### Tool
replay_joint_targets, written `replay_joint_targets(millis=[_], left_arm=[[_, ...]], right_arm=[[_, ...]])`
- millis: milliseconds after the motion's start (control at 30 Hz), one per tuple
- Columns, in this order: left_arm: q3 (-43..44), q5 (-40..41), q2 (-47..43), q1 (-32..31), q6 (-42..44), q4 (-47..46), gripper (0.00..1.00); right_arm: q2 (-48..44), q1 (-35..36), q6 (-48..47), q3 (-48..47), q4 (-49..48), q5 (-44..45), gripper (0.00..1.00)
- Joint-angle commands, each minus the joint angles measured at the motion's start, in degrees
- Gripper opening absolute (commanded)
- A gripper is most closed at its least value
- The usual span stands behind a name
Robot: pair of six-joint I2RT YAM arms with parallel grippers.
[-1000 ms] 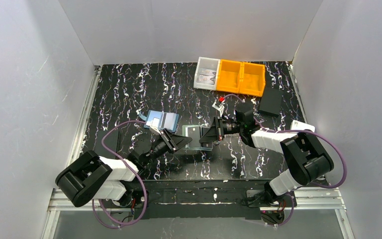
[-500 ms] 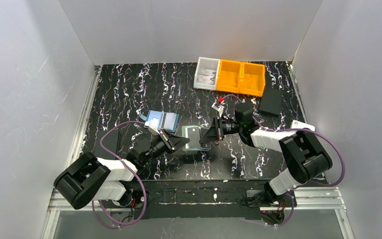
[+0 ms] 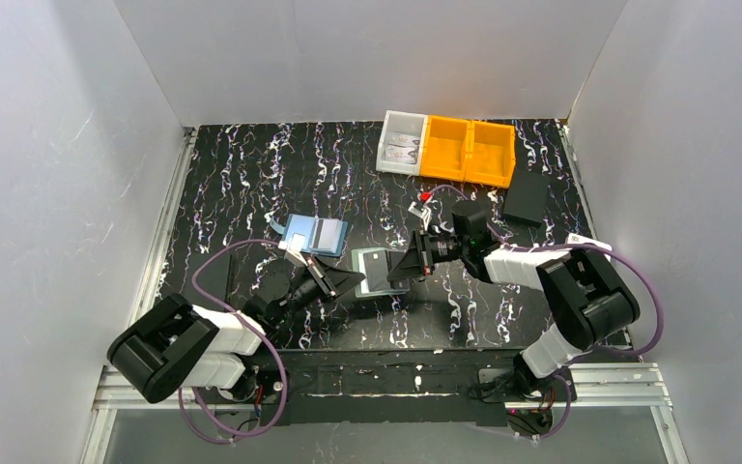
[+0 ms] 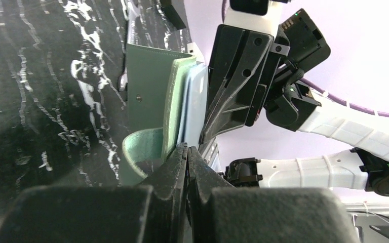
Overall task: Take the credit cards out of the card holder
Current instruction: Remove the credit card from the card holder.
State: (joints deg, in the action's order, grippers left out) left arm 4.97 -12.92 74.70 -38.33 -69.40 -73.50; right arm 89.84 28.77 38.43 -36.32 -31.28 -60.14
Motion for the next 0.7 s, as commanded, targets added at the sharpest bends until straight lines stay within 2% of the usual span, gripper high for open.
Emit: replay_joint_targets(millis=[0,433,667], left_arm=[[-2.1,1.5,1.5,1.7,1.5,-3.9,0.00],[-2.5,-1.5,11.6,4.0,2.6,-8.0,0.00],[-2.3,-3.1,14.0,5.2,3.9,-8.1,0.00]], right_arm=[[2.4,-1.2,-5.4,-1.8,2.8,0.9,0.01],[7.2,-0.2,-10.9,-2.7,7.2,2.3,0.01],[9.2,-0.2,-12.2,-3.4,8.7,2.7,0.01]])
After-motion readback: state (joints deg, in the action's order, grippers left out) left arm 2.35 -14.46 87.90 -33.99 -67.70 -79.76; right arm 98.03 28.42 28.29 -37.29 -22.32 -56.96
